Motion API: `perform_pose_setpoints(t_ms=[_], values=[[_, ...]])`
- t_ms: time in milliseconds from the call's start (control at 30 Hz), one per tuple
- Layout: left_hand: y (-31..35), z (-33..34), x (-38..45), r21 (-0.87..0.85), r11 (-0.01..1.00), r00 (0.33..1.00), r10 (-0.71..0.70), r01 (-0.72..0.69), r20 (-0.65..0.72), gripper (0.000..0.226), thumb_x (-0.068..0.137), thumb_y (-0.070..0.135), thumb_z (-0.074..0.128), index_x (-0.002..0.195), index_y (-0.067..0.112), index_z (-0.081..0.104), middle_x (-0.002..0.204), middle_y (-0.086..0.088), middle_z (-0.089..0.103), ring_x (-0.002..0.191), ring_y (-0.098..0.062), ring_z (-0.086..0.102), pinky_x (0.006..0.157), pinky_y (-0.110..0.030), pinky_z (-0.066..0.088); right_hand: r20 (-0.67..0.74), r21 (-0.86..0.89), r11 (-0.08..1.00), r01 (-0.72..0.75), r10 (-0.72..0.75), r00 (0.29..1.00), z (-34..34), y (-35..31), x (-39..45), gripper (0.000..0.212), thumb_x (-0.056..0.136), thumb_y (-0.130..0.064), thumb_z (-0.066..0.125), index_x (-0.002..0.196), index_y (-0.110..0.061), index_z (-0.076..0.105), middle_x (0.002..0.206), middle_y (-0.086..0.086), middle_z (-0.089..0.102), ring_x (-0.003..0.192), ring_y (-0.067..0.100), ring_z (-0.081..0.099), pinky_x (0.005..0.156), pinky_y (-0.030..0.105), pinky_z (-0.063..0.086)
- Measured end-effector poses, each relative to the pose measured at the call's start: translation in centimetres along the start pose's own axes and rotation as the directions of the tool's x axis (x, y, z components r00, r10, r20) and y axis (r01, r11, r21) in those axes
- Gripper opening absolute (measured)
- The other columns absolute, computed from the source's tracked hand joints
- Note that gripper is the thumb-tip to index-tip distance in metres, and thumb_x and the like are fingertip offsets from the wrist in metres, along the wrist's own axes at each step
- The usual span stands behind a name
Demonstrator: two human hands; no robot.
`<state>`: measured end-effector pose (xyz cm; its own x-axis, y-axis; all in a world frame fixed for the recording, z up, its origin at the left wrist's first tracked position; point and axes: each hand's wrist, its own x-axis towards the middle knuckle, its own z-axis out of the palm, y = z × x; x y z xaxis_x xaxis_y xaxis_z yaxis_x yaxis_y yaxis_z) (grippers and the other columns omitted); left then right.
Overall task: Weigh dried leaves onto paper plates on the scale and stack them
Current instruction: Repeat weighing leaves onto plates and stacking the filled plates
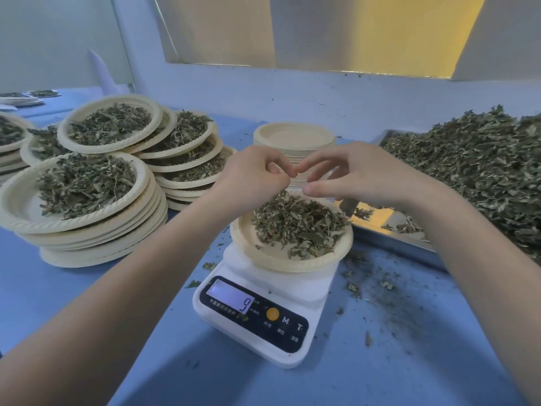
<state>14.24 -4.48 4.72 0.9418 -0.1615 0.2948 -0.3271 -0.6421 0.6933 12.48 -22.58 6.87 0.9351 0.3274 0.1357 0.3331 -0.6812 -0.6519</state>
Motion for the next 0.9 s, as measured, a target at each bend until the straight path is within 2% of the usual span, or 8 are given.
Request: perform_pose_setpoints(t_ms=[133,233,333,400,467,567,700,900], values=[[0.3,0.4,0.3,0.016,1.0,1.0,0.011,-0.011,-0.017,0.023,0.08,0.014,0.055,0.082,0.033,0.066,0.07,0.01,0.057,0.06,-0.002,0.051,0.052,-0.016,0.037,0.056,-0.32,0.947,-0.031,0.051,0.997,0.4,-0.1,0.5,0.042,0.068,-0.064,0.067,0.105,-0.046,0.061,0.098,-0.018,0.063,0.077,0.017,0.067,0.064,0.027,0.052],[0.0,0.5,0.5,-0.016,0.999,0.996,-0.031,0.03,-0.084,0.025,0.08,0.01,0.051,0.089,0.03,0.064,0.068,0.01,0.055,0.062,-0.001,0.05,0.049,-0.008,0.035,0.09,-0.448,0.894,0.02,0.023,0.996,2.3,-0.3,1.3,0.048,0.071,-0.066,0.064,0.111,-0.042,0.061,0.096,-0.013,0.06,0.09,0.01,0.054,0.072,0.028,0.04],[-0.5,0.4,0.4,-0.034,0.997,0.99,-0.067,0.063,-0.12,0.025,0.08,0.01,0.05,0.091,0.028,0.063,0.068,0.011,0.05,0.06,0.0,0.048,0.051,-0.011,0.035,0.134,-0.449,0.89,0.078,-0.02,0.991,3.7,-0.6,1.9,0.034,0.079,-0.046,0.069,0.11,-0.033,0.065,0.094,-0.007,0.061,0.093,0.011,0.056,0.079,0.026,0.044],[-0.9,0.1,0.3,-0.06,0.996,0.988,-0.079,0.071,-0.136,0.026,0.08,0.009,0.05,0.093,0.027,0.064,0.068,0.011,0.05,0.053,0.002,0.047,0.049,-0.012,0.033,0.098,-0.417,0.906,0.074,-0.036,0.995,3.7,-0.9,2.2,0.024,0.08,-0.028,0.071,0.104,-0.029,0.07,0.084,-0.01,0.06,0.084,0.009,0.058,0.066,0.014,0.042],[-1.1,-0.1,0.2,-0.104,0.993,0.985,-0.067,0.051,-0.156,0.027,0.08,0.007,0.049,0.093,0.025,0.064,0.068,0.01,0.05,0.044,0.005,0.045,0.042,-0.007,0.03,0.009,-0.277,0.96,0.04,-0.039,0.999,3.2,-1.2,2.2,0.022,0.078,-0.016,0.069,0.097,-0.028,0.072,0.076,-0.015,0.06,0.063,0.005,0.062,0.052,0.005,0.041],[-1.0,-0.6,0.3,-0.164,0.986,0.978,-0.046,0.012,-0.203,0.026,0.083,0.008,0.048,0.089,0.027,0.065,0.069,0.009,0.052,0.041,0.005,0.044,0.044,-0.009,0.031,-0.105,-0.132,0.989,0.068,-0.082,0.991,1.8,-2.1,1.9,0.02,0.079,-0.013,0.069,0.093,-0.026,0.072,0.083,-0.011,0.064,0.045,-0.007,0.058,0.048,0.003,0.041],[-0.3,-0.9,0.6,-0.239,0.97,0.983,-0.01,-0.034,-0.181,0.023,0.087,0.02,0.051,0.079,0.037,0.064,0.072,0.012,0.055,0.064,-0.005,0.05,0.064,-0.026,0.04,-0.171,-0.063,0.992,0.107,-0.116,0.978,0.2,-3.6,1.3,0.021,0.079,-0.008,0.069,0.083,-0.029,0.069,0.079,-0.01,0.066,0.043,-0.001,0.06,0.048,0.002,0.039],[0.3,-0.6,0.7,-0.306,0.951,0.991,0.005,-0.047,-0.135,0.026,0.087,0.016,0.048,0.079,0.035,0.063,0.065,0.013,0.058,0.069,-0.012,0.056,0.07,-0.035,0.048,-0.184,-0.038,0.996,0.079,-0.085,0.979,0.0,-3.8,1.2,0.019,0.078,-0.008,0.069,0.088,-0.024,0.071,0.077,-0.009,0.066,0.045,0.001,0.062,0.051,0.004,0.042]])
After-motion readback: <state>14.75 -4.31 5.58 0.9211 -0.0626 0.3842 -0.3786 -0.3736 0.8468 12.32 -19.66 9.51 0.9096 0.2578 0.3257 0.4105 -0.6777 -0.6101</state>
